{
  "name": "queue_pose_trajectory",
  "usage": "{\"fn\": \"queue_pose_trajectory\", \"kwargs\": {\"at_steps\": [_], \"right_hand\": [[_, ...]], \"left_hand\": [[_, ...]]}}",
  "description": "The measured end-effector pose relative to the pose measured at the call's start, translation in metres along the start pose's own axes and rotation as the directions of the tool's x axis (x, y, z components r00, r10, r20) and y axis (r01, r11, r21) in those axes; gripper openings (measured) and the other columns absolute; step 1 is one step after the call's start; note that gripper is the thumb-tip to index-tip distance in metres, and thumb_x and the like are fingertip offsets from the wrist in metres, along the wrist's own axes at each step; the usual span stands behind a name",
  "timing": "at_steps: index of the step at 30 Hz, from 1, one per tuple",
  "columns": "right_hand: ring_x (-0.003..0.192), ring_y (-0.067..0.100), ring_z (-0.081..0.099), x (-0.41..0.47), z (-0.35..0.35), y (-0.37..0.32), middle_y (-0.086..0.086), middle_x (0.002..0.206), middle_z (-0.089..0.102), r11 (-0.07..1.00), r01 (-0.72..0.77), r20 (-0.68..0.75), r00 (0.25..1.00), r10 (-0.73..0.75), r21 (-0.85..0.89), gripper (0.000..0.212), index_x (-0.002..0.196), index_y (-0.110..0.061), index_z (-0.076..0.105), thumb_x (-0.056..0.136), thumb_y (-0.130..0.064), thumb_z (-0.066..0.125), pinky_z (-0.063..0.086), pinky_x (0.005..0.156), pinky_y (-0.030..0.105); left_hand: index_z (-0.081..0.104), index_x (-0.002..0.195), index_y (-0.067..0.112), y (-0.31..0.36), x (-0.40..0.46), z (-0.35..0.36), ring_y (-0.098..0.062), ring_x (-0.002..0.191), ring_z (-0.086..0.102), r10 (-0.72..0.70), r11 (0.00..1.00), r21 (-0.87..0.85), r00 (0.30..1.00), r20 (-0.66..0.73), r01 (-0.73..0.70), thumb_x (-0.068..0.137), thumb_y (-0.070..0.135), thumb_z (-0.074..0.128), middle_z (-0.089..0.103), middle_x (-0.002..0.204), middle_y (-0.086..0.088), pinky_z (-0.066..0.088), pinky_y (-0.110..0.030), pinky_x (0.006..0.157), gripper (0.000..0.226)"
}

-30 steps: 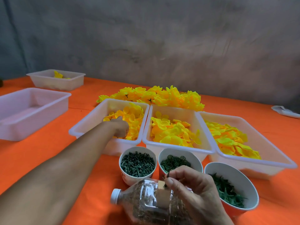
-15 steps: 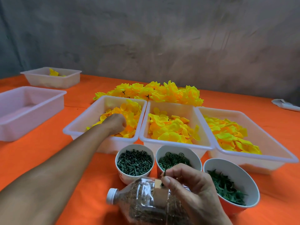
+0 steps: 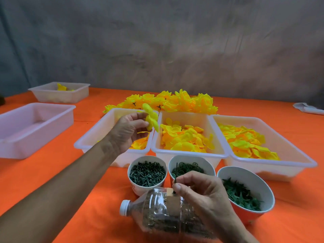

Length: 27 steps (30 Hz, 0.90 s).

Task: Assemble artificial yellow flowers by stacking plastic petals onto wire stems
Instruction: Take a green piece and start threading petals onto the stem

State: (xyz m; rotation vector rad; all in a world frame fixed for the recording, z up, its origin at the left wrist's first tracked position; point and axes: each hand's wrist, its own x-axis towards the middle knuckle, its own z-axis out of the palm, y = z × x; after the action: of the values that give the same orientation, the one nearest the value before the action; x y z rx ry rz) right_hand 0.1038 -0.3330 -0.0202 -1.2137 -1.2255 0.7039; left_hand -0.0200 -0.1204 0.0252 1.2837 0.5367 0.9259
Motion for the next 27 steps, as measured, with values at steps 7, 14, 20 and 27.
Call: {"fn": "queue_pose_trajectory", "kwargs": {"at_steps": [7,14,20,27], "right_hand": [[0.066,0.010,0.062,-0.003,-0.001,-0.002,0.010,0.072,0.071,0.999,-0.046,0.013,0.999,0.046,0.023,0.004,0.078,-0.006,0.074,0.074,-0.005,0.075,0.048,0.062,0.020],[0.087,0.004,0.068,0.013,-0.017,-0.028,-0.003,0.094,0.074,0.996,-0.017,-0.140,0.990,0.029,0.088,0.033,0.101,-0.018,0.072,0.071,-0.032,0.074,0.049,0.068,0.012],[0.083,0.016,0.067,0.040,-0.002,-0.065,0.003,0.090,0.074,0.976,-0.042,-0.042,0.998,0.052,0.213,0.030,0.092,-0.016,0.072,0.068,-0.032,0.076,0.050,0.080,0.042],[0.068,0.018,0.063,0.048,0.001,-0.074,0.011,0.081,0.069,0.953,-0.167,-0.031,0.983,0.181,0.253,0.024,0.094,0.000,0.066,0.074,-0.011,0.071,0.050,0.068,0.032]], "left_hand": [[0.062,0.095,0.009,0.017,-0.042,0.022,-0.013,0.056,0.061,-0.114,0.946,-0.263,0.956,0.269,0.187,0.066,0.005,0.056,0.065,0.073,-0.005,0.053,-0.024,0.054,0.030],[0.074,0.087,0.011,0.026,-0.069,0.029,-0.015,0.057,0.062,-0.082,0.931,-0.293,0.906,0.416,0.218,0.041,0.011,0.089,0.067,0.074,-0.007,0.055,-0.028,0.056,0.049],[0.073,0.085,0.011,0.031,-0.079,0.044,-0.017,0.058,0.063,-0.105,0.954,-0.198,0.870,0.482,0.225,0.047,0.002,0.080,0.067,0.075,-0.009,0.055,-0.028,0.058,0.040],[0.061,0.102,0.007,0.041,-0.088,0.048,-0.016,0.060,0.063,-0.154,0.984,-0.024,0.909,0.386,0.177,0.072,0.013,0.054,0.063,0.073,-0.007,0.053,-0.025,0.055,0.032]]}}
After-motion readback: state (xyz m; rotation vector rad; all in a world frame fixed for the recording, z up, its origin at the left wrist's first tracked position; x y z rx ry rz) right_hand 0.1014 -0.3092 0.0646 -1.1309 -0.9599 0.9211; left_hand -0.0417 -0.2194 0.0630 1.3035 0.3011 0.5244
